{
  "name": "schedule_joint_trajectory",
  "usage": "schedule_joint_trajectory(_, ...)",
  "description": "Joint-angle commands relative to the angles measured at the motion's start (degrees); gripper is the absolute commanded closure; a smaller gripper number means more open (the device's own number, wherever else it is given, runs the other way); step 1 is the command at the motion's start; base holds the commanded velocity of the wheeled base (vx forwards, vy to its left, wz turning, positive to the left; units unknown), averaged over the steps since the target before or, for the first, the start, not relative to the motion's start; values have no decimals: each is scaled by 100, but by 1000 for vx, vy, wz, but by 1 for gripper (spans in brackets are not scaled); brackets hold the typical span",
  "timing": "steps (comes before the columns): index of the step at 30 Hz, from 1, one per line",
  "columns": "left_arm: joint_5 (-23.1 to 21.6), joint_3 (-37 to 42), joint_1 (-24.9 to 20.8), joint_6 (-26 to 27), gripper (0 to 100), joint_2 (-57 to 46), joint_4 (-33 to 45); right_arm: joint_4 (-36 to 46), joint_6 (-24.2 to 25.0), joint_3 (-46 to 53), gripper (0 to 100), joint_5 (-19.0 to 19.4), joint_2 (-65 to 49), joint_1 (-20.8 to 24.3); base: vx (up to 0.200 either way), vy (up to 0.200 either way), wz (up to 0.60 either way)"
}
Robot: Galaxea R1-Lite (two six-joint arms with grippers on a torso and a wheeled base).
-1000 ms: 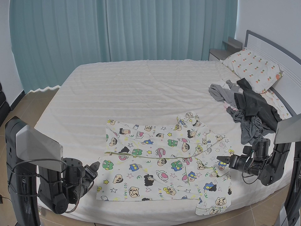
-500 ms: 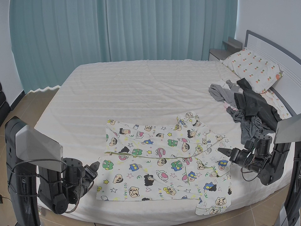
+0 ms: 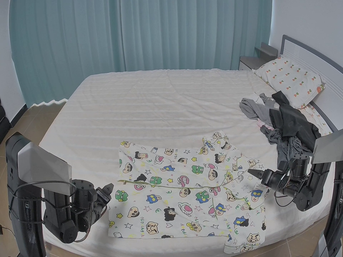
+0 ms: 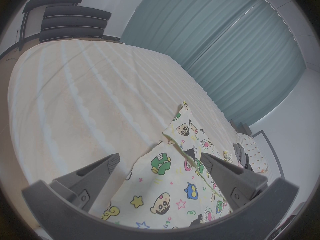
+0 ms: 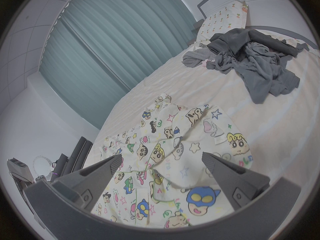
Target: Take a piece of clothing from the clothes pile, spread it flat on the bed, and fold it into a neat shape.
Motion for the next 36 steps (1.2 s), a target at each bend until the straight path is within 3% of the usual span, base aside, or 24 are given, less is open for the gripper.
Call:
schedule_joint_trajectory(1, -4, 13, -1, 0, 0, 14, -102, -1, -1, 0, 0, 4, 30, 6, 0, 0, 0)
schedule_joint_trajectory(10, 14, -5, -1, 0, 0, 14, -102, -10, -10, 9, 0, -5, 30, 6, 200, 0, 0)
schedule_joint_trajectory(19, 14, -13, -1, 0, 0, 6, -102, -1, -1, -52, 0, 4, 30, -38, 0, 0, 0)
schedule_joint_trajectory(25, 23, 4, 7, 0, 0, -3, -102, 236, 219, -703, 0, -14, -5, -109, 0, 0, 0)
schedule_joint_trajectory(27, 23, 4, 7, 0, 0, -3, -102, 579, 219, -1028, 0, -23, -14, -100, 0, 0, 0)
schedule_joint_trajectory(28, 23, 4, -1, 0, 0, -3, -102, 1308, 219, -1599, 0, -23, -32, -91, 0, 0, 0)
schedule_joint_trajectory(32, 23, 22, -1, 0, 0, -3, -102, 2890, 245, -3006, 0, 12, 56, -91, 0, 0, 0)
schedule_joint_trajectory(36, 67, 22, 7, -9, 0, -3, -102, 3505, 254, -3876, 0, 30, 460, -38, 0, 0, 0)
